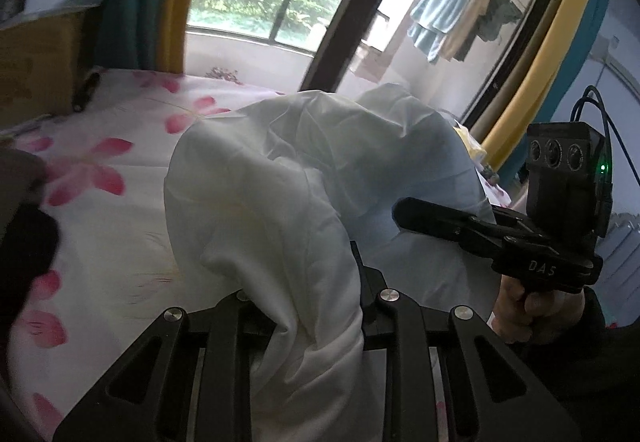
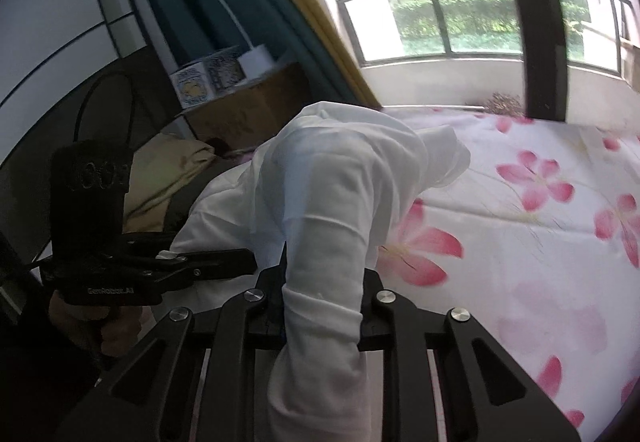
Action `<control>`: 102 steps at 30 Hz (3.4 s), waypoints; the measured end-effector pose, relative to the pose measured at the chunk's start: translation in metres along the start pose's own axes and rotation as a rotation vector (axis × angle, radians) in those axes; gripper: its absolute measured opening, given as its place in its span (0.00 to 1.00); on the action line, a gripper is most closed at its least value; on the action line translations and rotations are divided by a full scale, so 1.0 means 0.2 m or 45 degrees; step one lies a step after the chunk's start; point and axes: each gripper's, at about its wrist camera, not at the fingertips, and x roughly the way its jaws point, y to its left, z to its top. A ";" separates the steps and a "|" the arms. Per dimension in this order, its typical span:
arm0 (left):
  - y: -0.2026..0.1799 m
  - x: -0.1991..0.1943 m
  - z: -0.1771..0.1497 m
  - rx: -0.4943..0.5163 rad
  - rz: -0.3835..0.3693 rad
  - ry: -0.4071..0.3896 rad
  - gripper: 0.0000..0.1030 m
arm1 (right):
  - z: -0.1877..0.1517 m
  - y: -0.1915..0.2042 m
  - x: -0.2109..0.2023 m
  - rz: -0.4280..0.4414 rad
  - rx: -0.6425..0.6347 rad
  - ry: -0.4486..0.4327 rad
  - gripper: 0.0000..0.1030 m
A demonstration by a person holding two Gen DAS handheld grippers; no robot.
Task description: Fold large clothes
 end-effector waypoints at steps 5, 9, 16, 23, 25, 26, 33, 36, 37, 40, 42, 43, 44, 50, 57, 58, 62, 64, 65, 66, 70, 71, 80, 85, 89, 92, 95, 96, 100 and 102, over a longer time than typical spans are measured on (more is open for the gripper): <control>0.08 -0.09 0.02 -0.011 0.056 -0.040 0.26 | 0.05 0.08 0.07 0.051 -0.036 -0.008 0.20; 0.13 -0.16 0.02 -0.014 0.095 -0.061 0.26 | 0.09 0.15 0.14 0.091 -0.068 -0.006 0.20; 0.27 -0.27 0.04 -0.022 0.156 -0.090 0.26 | 0.12 0.22 0.25 0.166 -0.071 -0.006 0.20; 0.42 -0.26 0.03 -0.048 0.310 -0.021 0.27 | 0.10 0.25 0.42 0.219 -0.033 0.044 0.20; 0.47 -0.23 0.01 -0.083 0.338 0.006 0.28 | 0.07 0.24 0.49 0.216 0.008 0.086 0.21; 0.49 -0.21 0.00 -0.093 0.347 0.019 0.29 | 0.06 0.23 0.52 0.206 0.028 0.105 0.21; 0.55 -0.21 -0.01 -0.139 0.351 0.047 0.45 | 0.00 0.14 0.60 0.115 0.070 0.230 0.47; 0.53 -0.25 -0.01 -0.129 0.368 0.046 0.46 | -0.01 0.11 0.56 0.075 0.062 0.225 0.54; 0.52 -0.27 -0.01 -0.125 0.377 0.038 0.46 | 0.00 0.11 0.55 0.065 0.060 0.219 0.54; 0.50 -0.35 0.03 -0.106 0.425 -0.052 0.46 | 0.02 0.09 0.49 0.025 0.065 0.197 0.55; 0.48 -0.40 0.05 -0.099 0.447 -0.096 0.46 | 0.05 0.08 0.45 -0.010 0.059 0.169 0.55; 0.47 -0.41 0.06 -0.098 0.450 -0.106 0.46 | 0.06 0.08 0.44 -0.023 0.059 0.158 0.55; 0.47 -0.41 0.07 -0.094 0.450 -0.109 0.46 | 0.07 0.08 0.42 -0.037 0.062 0.143 0.55; 0.52 -0.31 0.07 -0.095 0.503 -0.018 0.46 | 0.09 0.02 0.43 -0.095 0.092 0.131 0.55; 0.58 -0.21 0.06 -0.075 0.553 0.042 0.46 | 0.04 -0.03 0.49 -0.147 0.122 0.178 0.71; 0.58 -0.20 0.06 -0.066 0.559 0.048 0.46 | 0.04 -0.04 0.49 -0.145 0.127 0.178 0.72; 0.57 -0.20 0.05 -0.057 0.571 0.060 0.46 | 0.05 -0.04 0.48 -0.139 0.128 0.178 0.73; 0.57 -0.21 0.05 -0.060 0.579 0.063 0.46 | 0.04 -0.03 0.48 -0.137 0.127 0.178 0.73; 0.57 -0.22 0.05 -0.061 0.585 0.064 0.46 | 0.04 -0.03 0.48 -0.136 0.125 0.179 0.73; 0.57 -0.22 0.05 -0.062 0.593 0.066 0.46 | 0.04 -0.03 0.48 -0.135 0.122 0.183 0.73; 0.56 -0.24 0.03 -0.070 0.619 0.067 0.46 | 0.02 -0.02 0.46 -0.127 0.119 0.190 0.73; 0.56 -0.24 0.03 -0.077 0.626 0.067 0.46 | 0.02 -0.02 0.46 -0.126 0.119 0.192 0.73; 0.52 -0.27 -0.03 -0.100 0.676 0.082 0.46 | -0.04 0.02 0.39 -0.109 0.111 0.212 0.73; 0.52 -0.30 -0.06 -0.135 0.692 0.079 0.46 | -0.10 0.04 0.36 -0.103 0.105 0.229 0.73; 0.48 -0.37 -0.09 -0.168 0.715 0.043 0.46 | -0.13 0.06 0.33 -0.092 0.099 0.242 0.73; 0.44 -0.44 -0.10 -0.178 0.743 -0.016 0.46 | -0.15 0.07 0.30 -0.079 0.091 0.243 0.73; 0.39 -0.50 -0.10 -0.186 0.779 -0.064 0.46 | -0.16 0.07 0.27 -0.073 0.089 0.239 0.73; 0.37 -0.52 -0.10 -0.188 0.789 -0.085 0.46 | -0.17 0.08 0.25 -0.071 0.088 0.237 0.73; 0.30 -0.57 -0.10 -0.179 0.799 -0.134 0.46 | -0.19 0.08 0.19 -0.067 0.084 0.223 0.73; 0.24 -0.58 -0.10 -0.162 0.792 -0.140 0.46 | -0.21 0.07 0.14 -0.072 0.081 0.219 0.73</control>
